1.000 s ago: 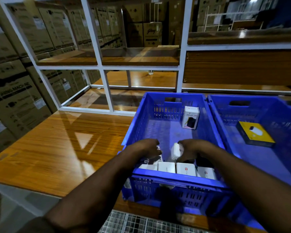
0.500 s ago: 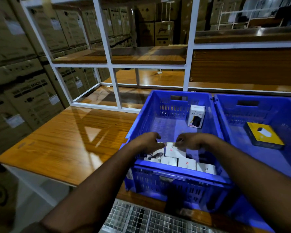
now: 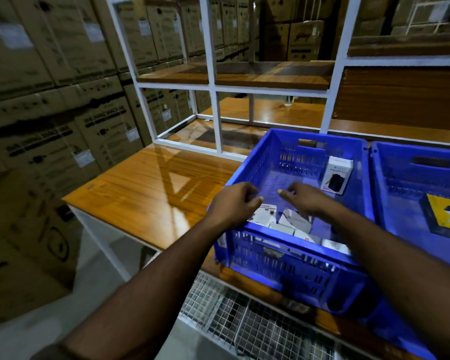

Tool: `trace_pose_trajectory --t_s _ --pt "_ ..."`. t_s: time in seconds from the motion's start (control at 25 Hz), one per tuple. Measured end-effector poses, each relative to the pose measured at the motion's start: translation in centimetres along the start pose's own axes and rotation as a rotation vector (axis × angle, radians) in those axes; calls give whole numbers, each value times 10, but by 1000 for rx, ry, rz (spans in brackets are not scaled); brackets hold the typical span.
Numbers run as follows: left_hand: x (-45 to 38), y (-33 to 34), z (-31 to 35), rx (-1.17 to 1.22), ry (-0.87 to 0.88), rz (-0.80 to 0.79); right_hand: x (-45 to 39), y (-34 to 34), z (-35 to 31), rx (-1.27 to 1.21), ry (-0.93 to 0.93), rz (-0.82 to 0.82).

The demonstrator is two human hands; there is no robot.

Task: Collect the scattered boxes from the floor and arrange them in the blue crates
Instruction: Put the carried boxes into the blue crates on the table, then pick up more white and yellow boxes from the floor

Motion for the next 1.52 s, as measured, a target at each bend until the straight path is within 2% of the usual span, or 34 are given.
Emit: trace_pose_trajectory --t_s 0.2,0.32,0.44,0.64,0.76,0.88,1.0,1.16,1.36,1.52 --pt "26 -50 -21 175 -97 289 15 -3 -79 -279 -204 352" --pt "47 -90 -46 129 -156 378 36 11 -133 -418 -375 401" --pt "83 -132 -95 60 -241 426 76 44 -195 -433 -517 396" --pt "188 -209 -193 36 -483 609 168 133 -296 -389 -650 205" --pt "279 -257 -249 16 -641 739 244 197 -358 -413 -736 58" --pt "376 -303 -295 -19 -799 856 327 257 -416 -426 -814 -110" --pt "462 -338 -320 -77 -951 908 397 303 -460 -430 -884 -244" --pt "578 -370 -335 -95 -1189 1065 493 356 -501 -382 -1050 -484" --pt "694 -390 -328 -135 -1461 1134 588 410 -534 -330 -1288 -724" --pt "771 -403 -298 -245 -1660 1365 661 432 -557 -312 -1455 -948"
Point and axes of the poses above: each hand's wrist, its own x-axis away from the middle knuckle, its own y-axis out of the palm, z = x × y, the point moved 2 cm from there along -x, towards the middle knuckle, and after that the axes turned 15 degrees about z, right-handed, at the moved point
